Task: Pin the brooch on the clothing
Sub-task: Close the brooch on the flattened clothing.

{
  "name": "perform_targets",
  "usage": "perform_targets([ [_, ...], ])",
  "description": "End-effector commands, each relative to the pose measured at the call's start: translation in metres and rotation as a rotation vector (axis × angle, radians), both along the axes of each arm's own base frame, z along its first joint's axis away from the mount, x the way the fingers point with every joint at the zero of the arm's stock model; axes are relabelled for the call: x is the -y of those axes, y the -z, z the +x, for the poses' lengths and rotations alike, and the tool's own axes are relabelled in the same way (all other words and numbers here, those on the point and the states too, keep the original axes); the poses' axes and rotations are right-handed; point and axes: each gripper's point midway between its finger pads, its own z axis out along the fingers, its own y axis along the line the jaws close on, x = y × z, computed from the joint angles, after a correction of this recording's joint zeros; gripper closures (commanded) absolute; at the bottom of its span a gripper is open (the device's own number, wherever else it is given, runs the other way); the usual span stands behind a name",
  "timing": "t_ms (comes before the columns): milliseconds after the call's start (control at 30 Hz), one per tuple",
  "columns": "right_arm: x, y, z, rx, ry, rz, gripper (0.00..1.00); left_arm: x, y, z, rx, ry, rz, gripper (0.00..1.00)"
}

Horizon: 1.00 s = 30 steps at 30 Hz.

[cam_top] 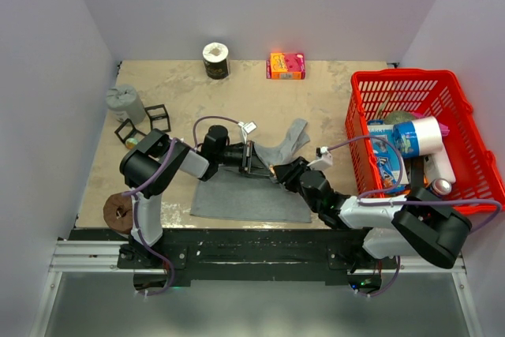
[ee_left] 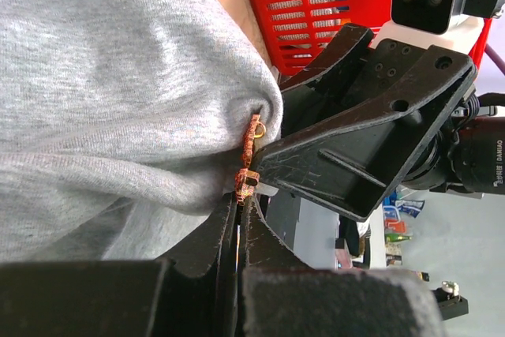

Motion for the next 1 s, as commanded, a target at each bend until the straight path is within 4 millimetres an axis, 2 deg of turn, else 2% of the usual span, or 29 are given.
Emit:
perform_targets([
  [0,0.019,0.02,0.001,-0.029,0.069,-0.108,0.57,0.003,-0.041,0.004,0.127,0.018,-0.1,1.0],
  [667,0.027,0.013,0.012,-0.003,0.13,-0.154,0.57,0.006,-0.04,-0.002,0.116,0.029,-0.105,1.0],
  [967,0.025,0.013,0.018,0.004,0.136,-0.176,0.57,0.007,-0.04,-0.004,0.118,0.034,-0.106,1.0],
])
